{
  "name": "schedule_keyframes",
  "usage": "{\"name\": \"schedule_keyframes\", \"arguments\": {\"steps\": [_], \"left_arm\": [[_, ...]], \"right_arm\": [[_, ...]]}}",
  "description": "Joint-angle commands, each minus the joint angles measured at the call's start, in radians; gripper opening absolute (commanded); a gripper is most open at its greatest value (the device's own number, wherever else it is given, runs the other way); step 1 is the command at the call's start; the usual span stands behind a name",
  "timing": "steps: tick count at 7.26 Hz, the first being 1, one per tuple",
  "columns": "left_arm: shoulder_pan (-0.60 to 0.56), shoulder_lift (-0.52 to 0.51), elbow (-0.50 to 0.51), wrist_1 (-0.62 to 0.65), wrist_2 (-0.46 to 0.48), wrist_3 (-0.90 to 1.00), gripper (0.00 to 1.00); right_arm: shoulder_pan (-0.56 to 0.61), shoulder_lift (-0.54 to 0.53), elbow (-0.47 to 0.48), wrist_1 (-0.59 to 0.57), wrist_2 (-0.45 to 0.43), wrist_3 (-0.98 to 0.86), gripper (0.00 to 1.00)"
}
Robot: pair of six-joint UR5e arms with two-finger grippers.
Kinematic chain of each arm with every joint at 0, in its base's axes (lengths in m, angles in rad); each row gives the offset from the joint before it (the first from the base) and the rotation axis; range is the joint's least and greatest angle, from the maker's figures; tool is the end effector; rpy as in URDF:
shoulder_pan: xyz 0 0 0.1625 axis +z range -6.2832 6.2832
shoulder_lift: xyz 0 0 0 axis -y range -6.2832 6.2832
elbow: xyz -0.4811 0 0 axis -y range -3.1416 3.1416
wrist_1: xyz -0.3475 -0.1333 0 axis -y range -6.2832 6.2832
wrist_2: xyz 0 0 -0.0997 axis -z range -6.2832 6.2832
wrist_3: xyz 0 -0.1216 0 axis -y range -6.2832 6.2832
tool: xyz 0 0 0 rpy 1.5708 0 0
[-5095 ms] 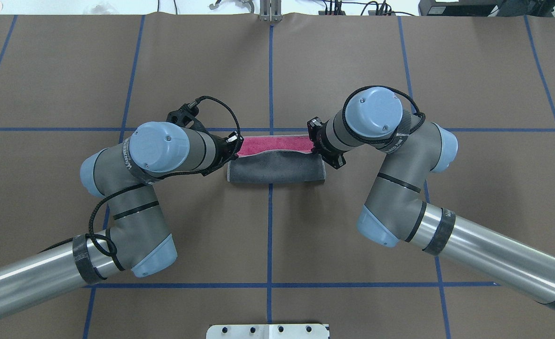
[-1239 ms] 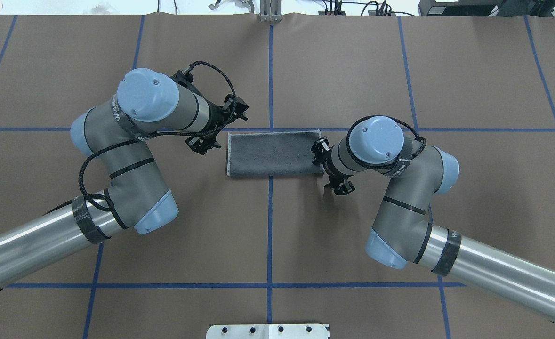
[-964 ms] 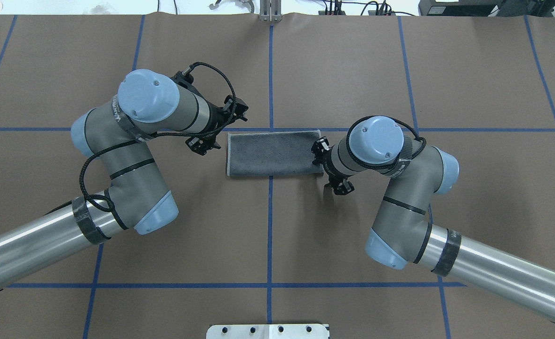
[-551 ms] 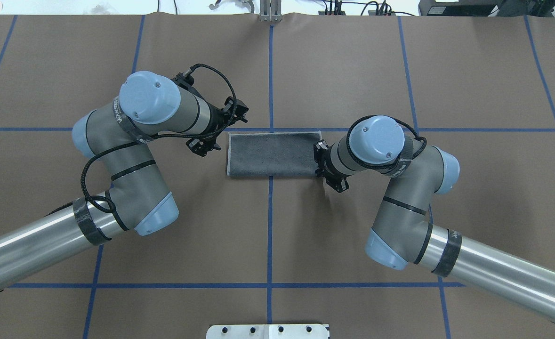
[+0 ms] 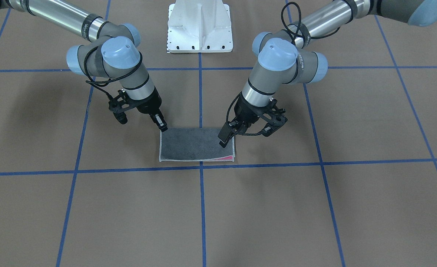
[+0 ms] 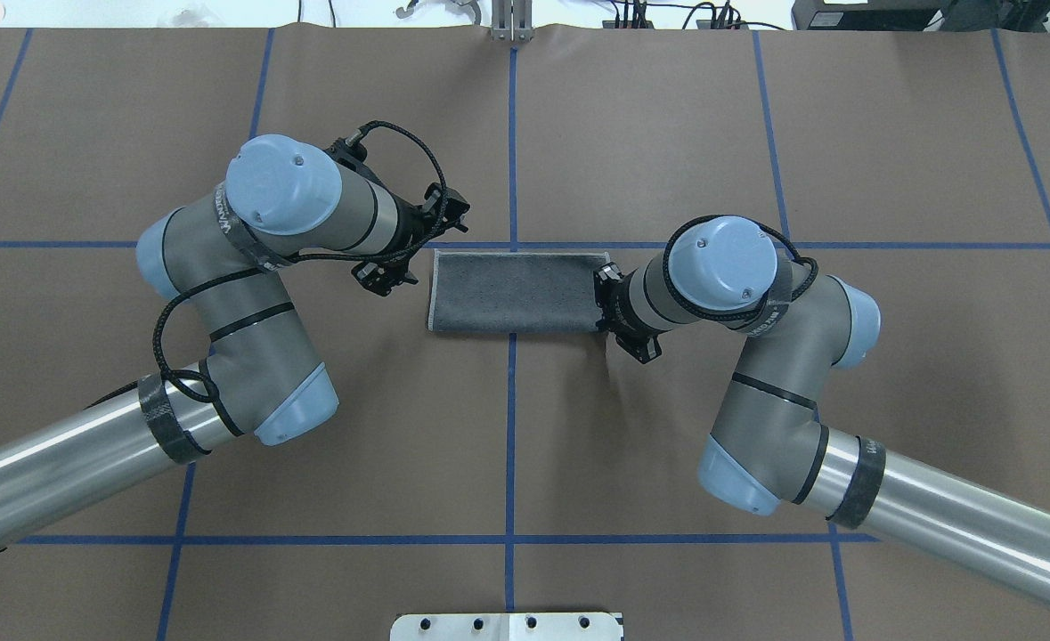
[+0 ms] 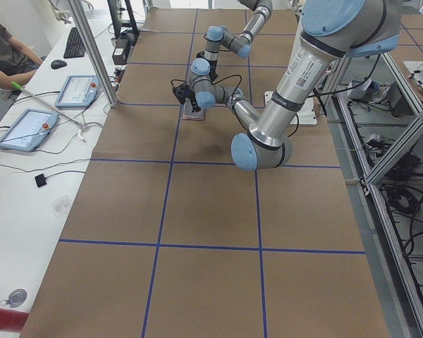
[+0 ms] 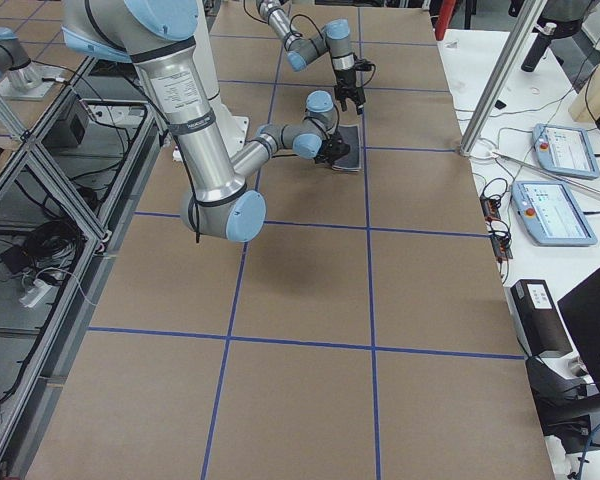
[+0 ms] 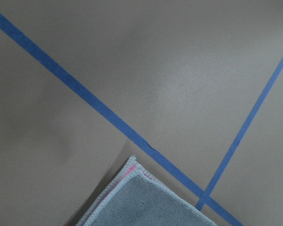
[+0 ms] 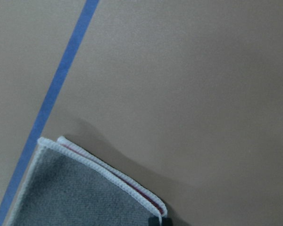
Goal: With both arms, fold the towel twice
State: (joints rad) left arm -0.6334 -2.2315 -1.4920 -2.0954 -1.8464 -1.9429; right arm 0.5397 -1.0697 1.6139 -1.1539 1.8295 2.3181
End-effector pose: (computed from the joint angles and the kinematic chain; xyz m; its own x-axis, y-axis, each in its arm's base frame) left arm 0.5330 -0.5157 0.3146 0.2005 -0.5813 -0.7886 0.4791 0.7603 -0.4386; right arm -0.5324 -0.4381 0.3901 0.1450 0.8528 0.5018 -0.5663 0.4874 -0.6647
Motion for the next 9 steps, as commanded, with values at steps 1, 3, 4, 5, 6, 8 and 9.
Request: {"name": "schedule_keyframes", "arguments": {"steps": [1, 3, 4, 5, 6, 8, 9], "left_arm": [[0.0, 0.001, -0.016, 0.0, -0.004, -0.002, 1.0], [0.0, 0.006, -0.025, 0.0, -0.005, -0.002, 1.0], [0.0, 0.006, -0.025, 0.002, -0.005, -0.002, 1.0], [0.0, 0.006, -0.025, 0.002, -0.005, -0.002, 1.0], [0.0, 0.006, -0.025, 0.002, -0.005, -0.002, 1.0], [0.0, 0.006, -0.025, 0.002, -0.005, -0.002, 1.0], [0.0, 0.006, -0.027, 0.002, -0.005, -0.002, 1.0]], "right_arm": [[-0.041, -0.071, 0.114, -0.007, 0.005, 0.007, 0.0], [-0.104, -0.072, 0.136, -0.009, 0.032, 0.065, 0.0], [-0.134, -0.067, 0.159, -0.009, 0.045, 0.076, 0.0], [-0.17, -0.059, 0.161, -0.007, 0.047, 0.089, 0.0], [-0.179, -0.056, 0.179, -0.006, 0.075, 0.089, 0.0], [-0.204, -0.01, 0.175, -0.007, 0.096, 0.107, 0.0], [-0.22, 0.011, 0.169, -0.007, 0.091, 0.116, 0.0]]}}
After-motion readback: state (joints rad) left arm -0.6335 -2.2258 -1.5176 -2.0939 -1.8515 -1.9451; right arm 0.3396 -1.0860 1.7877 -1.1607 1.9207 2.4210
